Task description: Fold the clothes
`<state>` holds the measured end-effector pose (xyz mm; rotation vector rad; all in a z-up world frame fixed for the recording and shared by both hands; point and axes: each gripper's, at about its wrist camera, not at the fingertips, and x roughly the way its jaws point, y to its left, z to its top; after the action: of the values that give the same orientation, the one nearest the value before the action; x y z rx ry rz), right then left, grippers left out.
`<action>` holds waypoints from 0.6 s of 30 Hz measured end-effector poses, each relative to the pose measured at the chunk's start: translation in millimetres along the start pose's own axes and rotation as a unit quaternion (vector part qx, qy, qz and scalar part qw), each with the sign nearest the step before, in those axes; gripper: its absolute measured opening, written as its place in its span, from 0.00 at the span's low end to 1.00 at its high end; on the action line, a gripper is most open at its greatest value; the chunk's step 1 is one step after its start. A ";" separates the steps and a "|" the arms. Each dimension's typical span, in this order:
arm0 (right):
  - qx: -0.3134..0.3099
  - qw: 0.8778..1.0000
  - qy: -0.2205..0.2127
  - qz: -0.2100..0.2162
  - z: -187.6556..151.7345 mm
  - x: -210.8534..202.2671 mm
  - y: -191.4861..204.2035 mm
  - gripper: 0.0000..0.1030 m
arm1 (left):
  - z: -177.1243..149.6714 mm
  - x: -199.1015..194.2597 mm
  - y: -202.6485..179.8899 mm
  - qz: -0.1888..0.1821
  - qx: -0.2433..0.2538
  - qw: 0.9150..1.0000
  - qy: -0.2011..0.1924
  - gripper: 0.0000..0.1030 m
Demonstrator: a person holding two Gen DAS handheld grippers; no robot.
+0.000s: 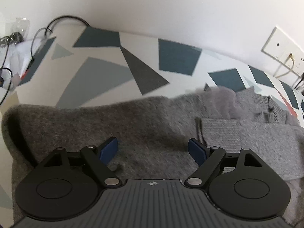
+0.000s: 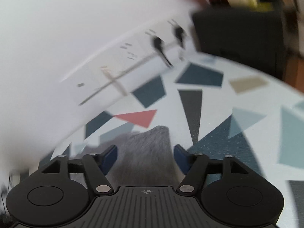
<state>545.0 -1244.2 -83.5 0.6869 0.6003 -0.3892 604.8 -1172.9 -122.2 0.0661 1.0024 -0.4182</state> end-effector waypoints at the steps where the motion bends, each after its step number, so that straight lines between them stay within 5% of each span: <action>1: -0.005 1.000 0.012 -0.015 3.2 14.4 0.3 0.50 | 0.3 1.2 0.2 0.006 0.005 1.000 0.000 0.81; 3: -0.022 0.998 0.044 -0.046 8.6 41.3 4.4 0.23 | 0.6 3.8 -2.5 0.022 0.022 1.000 -0.001 0.81; 5: -0.043 0.996 0.066 -0.049 11.3 55.2 9.3 0.09 | 0.6 6.2 -4.2 0.034 0.033 0.999 -0.005 0.81; 10: -0.123 0.989 0.076 -0.042 27.7 80.9 19.8 0.06 | 1.2 11.3 -7.4 0.052 0.042 0.998 -0.021 0.83; 18: -0.111 0.991 0.064 -0.024 44.5 111.5 23.1 0.07 | 15.4 21.8 -6.5 0.056 0.035 0.997 -0.026 0.88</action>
<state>659.2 -1273.8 -115.3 0.4870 0.7701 -0.3184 624.9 -1189.4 -131.0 0.1724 0.9287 -0.3501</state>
